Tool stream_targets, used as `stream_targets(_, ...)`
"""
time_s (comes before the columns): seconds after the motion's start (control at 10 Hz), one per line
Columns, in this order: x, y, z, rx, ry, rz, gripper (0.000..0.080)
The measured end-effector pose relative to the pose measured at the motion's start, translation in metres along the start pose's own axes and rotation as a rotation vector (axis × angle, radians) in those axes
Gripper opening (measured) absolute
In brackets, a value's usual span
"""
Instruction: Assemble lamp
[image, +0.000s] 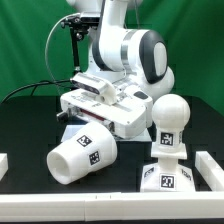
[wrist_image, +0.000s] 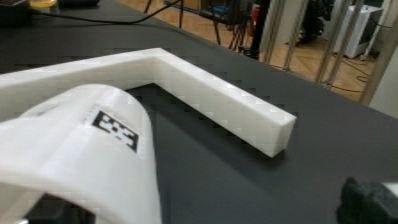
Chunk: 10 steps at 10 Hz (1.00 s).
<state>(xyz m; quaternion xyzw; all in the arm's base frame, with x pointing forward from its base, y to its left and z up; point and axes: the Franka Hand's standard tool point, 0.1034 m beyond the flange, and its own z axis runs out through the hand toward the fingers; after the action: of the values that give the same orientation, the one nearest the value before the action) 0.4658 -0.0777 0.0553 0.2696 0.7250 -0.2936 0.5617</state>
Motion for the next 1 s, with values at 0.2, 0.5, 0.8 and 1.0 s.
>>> stream_targets(0.2, 0.000, 0.000, 0.000, 0.000, 0.000, 0.000, 0.0699)
stream_targets(0.5, 0.000, 0.000, 0.000, 0.000, 0.000, 0.000, 0.0699)
stream_targets(0.8, -0.002, 0.001, -0.006, 0.020, -0.002, 0.008, 0.0699)
stream_targets(1.0, -0.003, 0.004, -0.017, 0.046, 0.005, 0.020, 0.0699)
